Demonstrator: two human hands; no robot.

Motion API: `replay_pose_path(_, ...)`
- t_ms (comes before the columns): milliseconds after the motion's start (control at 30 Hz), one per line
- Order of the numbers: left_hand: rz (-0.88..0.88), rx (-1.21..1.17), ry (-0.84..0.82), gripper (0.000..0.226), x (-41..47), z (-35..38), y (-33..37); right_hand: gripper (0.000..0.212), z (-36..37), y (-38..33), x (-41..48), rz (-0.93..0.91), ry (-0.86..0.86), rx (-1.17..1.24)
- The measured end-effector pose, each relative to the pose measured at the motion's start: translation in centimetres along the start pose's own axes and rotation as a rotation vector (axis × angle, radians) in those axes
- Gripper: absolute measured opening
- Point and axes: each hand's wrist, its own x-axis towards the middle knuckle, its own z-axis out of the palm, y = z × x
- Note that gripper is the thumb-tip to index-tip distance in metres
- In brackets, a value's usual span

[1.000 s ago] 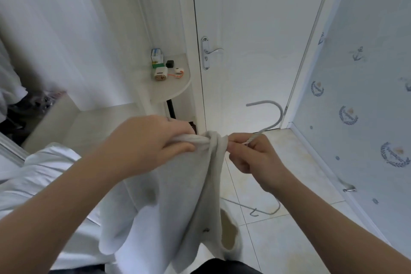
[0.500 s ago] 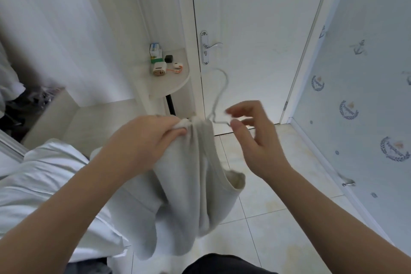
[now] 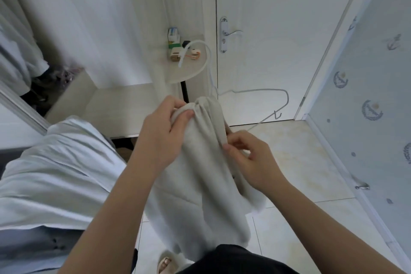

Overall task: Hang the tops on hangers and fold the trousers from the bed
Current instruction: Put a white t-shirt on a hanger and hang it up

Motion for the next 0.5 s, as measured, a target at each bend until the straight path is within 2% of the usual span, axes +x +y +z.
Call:
replay_pose_path(100,-0.032,-0.079,-0.013,0.011,-0.9,1.0,0.1,0.021,0.7,2.0,-0.5,0.232,-0.188,0.053)
replay_pose_path(167,-0.056,-0.119,-0.024,0.011,-1.3,1.2,0.1,0.015,0.9,3.8,-1.1,0.298,-0.284,0.015)
replay_pose_path(300,-0.072,-0.172,-0.014,0.015,-1.6,0.7,-0.2,0.016,0.8,8.0,-2.9,0.451,-0.45,-0.23)
replay_pose_path(367,-0.072,-0.169,-0.037,0.015,-1.7,0.3,-0.5,0.014,0.7,9.4,-3.5,0.423,-0.469,-0.374)
replay_pose_path(500,-0.083,-0.146,-0.044,0.014,-2.0,-1.4,-1.7,0.019,-1.3,10.5,-3.3,0.152,-0.456,-0.617)
